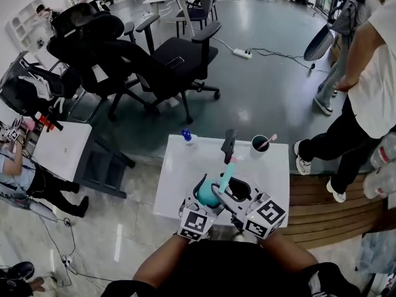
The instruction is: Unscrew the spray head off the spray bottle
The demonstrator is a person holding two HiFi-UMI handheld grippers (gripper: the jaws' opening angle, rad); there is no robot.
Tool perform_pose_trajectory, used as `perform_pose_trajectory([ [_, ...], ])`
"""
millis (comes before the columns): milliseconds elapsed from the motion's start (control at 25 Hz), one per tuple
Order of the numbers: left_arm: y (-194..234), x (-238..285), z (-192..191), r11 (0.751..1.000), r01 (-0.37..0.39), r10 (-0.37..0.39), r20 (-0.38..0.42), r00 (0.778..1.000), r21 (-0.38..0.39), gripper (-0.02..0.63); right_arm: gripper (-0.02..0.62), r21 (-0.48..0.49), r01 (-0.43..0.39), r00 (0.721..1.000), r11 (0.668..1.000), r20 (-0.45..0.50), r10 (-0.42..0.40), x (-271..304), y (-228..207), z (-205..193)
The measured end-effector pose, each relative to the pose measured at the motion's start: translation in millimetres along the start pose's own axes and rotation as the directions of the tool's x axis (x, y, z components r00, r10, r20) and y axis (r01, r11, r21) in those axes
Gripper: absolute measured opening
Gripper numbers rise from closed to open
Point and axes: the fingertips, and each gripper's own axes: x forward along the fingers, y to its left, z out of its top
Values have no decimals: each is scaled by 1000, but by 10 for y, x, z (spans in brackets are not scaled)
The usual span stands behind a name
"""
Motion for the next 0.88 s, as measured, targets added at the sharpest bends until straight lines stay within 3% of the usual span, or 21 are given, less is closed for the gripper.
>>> perform_pose_trajectory([
  [520, -57, 10, 23, 998, 59, -59, 22, 998, 21, 467, 147, -80, -59, 998, 995, 16, 60, -47, 54, 22],
  [880, -238, -45, 128, 975, 224, -224, 79, 971, 14, 466, 140, -175, -190, 982, 966, -16, 190, -150, 207, 83],
])
